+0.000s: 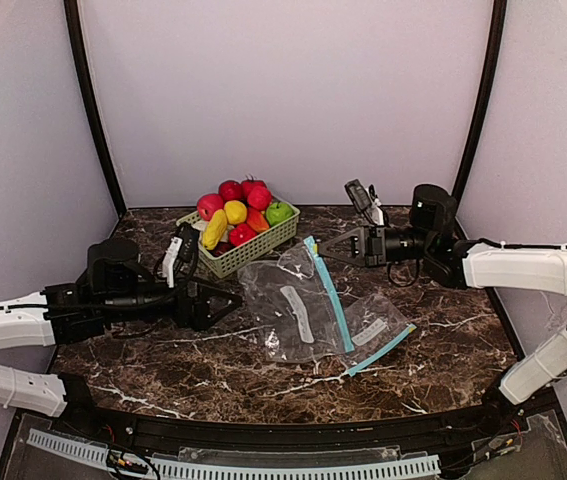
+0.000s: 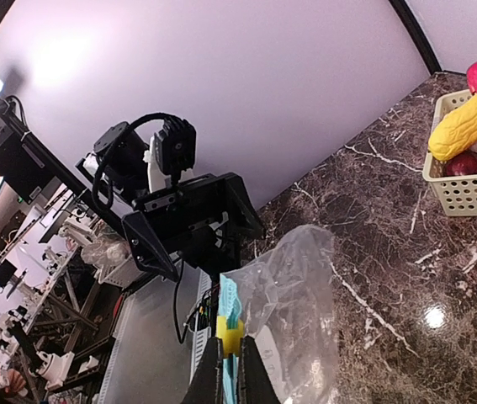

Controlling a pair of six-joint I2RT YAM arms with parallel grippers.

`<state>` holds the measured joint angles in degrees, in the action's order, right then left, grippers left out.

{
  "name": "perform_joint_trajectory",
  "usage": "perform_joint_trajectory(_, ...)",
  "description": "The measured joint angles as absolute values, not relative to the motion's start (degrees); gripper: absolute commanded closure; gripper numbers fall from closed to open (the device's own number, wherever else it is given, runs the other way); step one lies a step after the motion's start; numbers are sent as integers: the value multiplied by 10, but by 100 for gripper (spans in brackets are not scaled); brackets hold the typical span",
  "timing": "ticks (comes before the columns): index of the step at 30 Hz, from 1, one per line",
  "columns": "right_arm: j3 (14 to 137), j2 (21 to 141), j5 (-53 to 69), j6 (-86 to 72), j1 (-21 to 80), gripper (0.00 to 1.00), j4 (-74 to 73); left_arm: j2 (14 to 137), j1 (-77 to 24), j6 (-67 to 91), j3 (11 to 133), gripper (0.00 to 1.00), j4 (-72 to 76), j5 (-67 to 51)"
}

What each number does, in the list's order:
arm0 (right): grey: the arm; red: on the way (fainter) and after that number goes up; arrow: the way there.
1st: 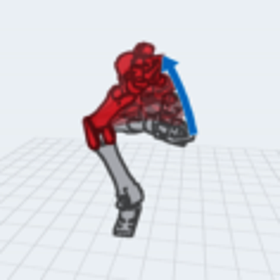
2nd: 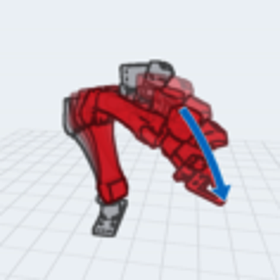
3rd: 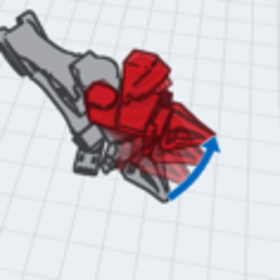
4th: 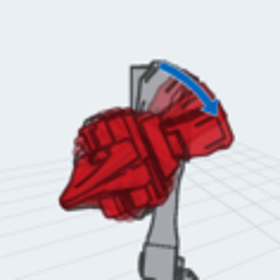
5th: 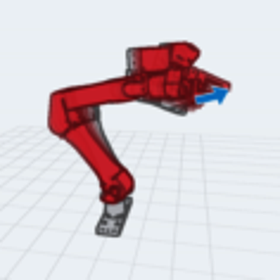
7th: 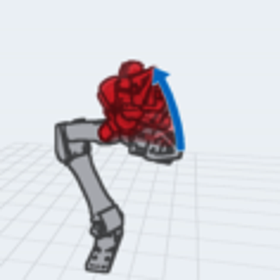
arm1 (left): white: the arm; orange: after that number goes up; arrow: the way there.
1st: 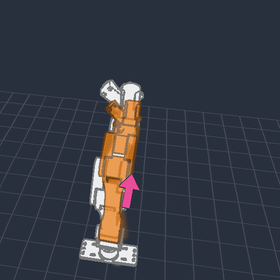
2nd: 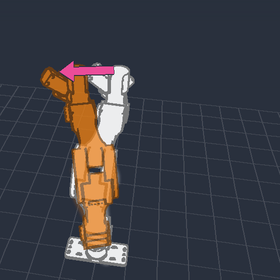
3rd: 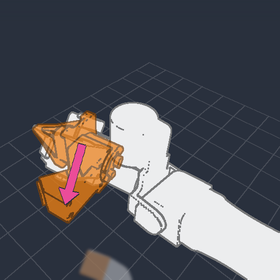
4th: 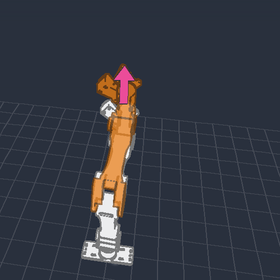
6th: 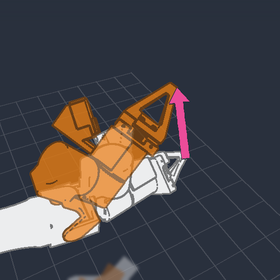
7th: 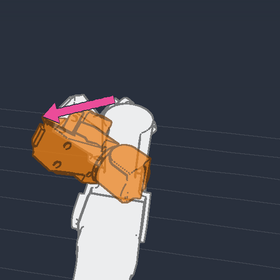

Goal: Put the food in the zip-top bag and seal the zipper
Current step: Pass from the left arm to the right, then pass from the right arm to the left

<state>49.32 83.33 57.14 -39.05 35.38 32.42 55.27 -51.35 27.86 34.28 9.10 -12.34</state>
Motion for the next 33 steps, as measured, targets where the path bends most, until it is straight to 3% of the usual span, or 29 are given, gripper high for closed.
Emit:
perform_joint_trajectory(8, 531, 809, 555, -307, 367, 100, 199, 546, -512, 196, 481, 1, -60, -74)
perform_joint_trajectory(17, 565, 809, 553, -241, 416, 100, 97, 696, -512, 124, 621, 3, -78, -178)
perform_joint_trajectory(22, 574, 809, 550, -223, 430, 100, 71, 761, -512, 115, 645, 32, -77, -249)
perform_joint_trajectory(33, 588, 809, 544, -202, 435, 100, 37, 773, -512, 137, 644, 57, -36, -321)
